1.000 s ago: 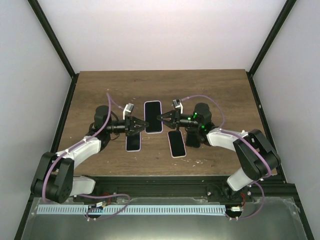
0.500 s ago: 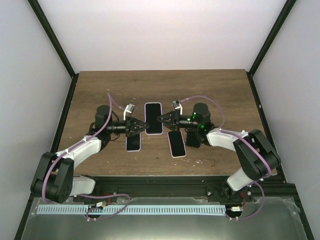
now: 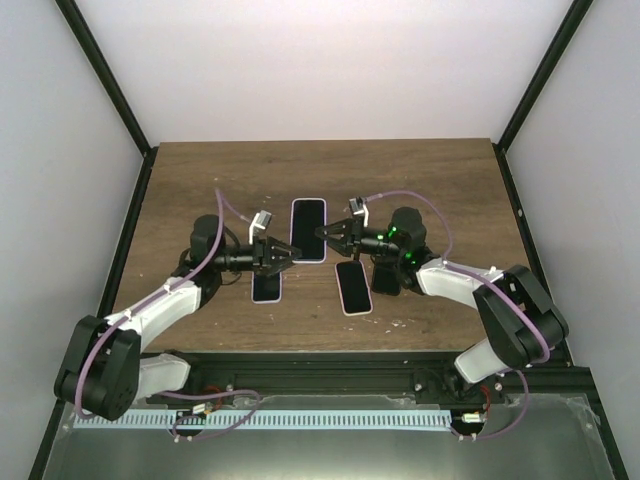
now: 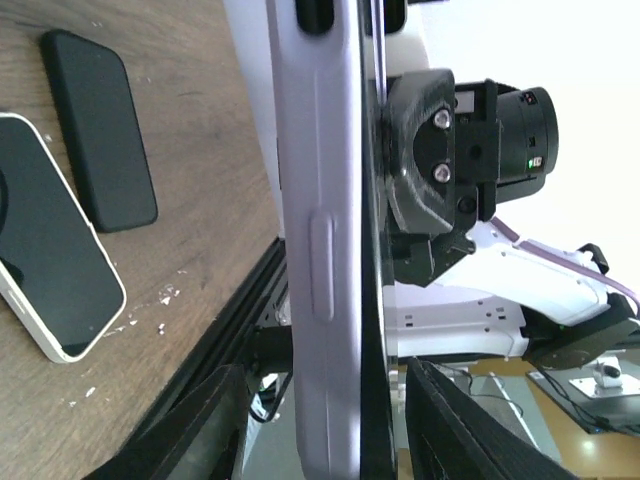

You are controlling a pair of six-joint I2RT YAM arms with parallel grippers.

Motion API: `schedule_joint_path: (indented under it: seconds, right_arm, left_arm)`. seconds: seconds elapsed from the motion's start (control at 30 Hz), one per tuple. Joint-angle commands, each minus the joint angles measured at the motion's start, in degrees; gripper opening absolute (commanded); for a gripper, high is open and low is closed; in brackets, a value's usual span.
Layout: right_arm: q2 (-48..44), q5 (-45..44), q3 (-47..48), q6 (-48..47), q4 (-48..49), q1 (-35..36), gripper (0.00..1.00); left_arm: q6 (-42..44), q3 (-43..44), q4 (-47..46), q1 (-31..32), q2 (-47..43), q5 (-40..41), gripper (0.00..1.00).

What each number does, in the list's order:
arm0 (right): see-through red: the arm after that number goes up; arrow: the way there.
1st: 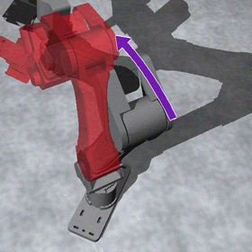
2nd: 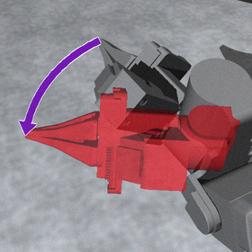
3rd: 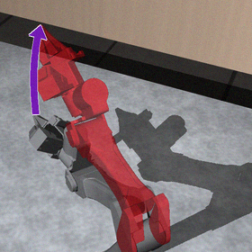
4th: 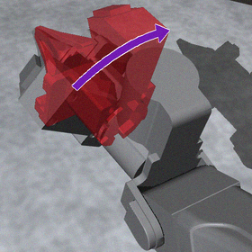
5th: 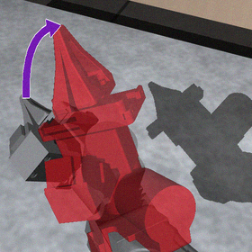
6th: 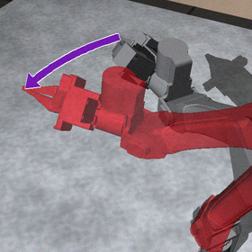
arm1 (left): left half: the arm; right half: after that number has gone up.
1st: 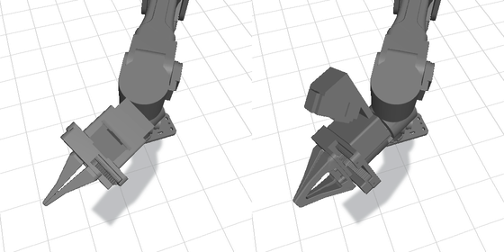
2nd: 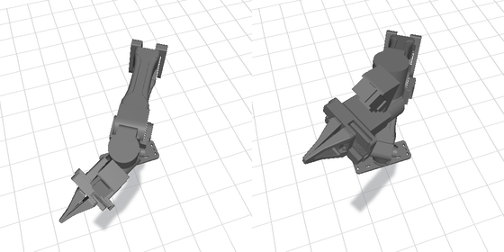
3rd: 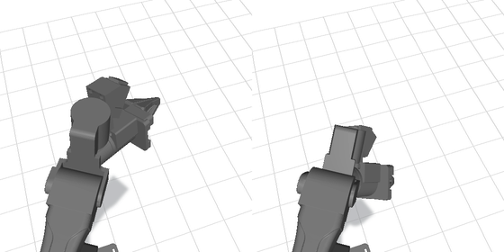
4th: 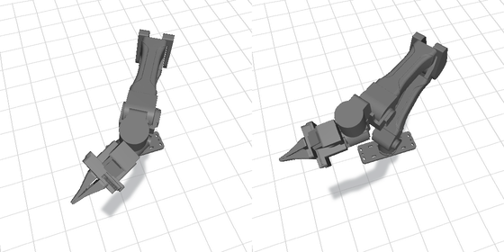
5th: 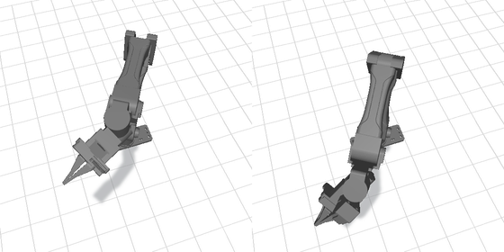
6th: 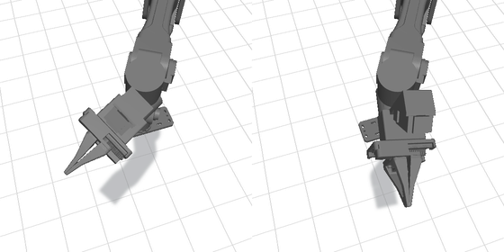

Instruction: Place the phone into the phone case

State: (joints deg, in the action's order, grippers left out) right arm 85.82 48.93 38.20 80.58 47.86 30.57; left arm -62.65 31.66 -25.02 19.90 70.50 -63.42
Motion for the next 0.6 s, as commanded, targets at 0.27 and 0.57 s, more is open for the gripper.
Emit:
schedule_joint_path:
  seconds: [0.27, 0.57]
  right_arm:
    - [-1.51, -0.81, 0.19, 0.78, 5.16, 0.77, 0.28]
    - [-1.43, 1.55, 1.21, -5.47, -0.47, 1.12, 0.12]
  left_arm:
    - [1.25, 0.54, 1.52, 0.84, -0.50, 2.49, 0.02]
    - [5.45, 1.71, 7.22, 0.63, -0.87, 3.48, 0.14]
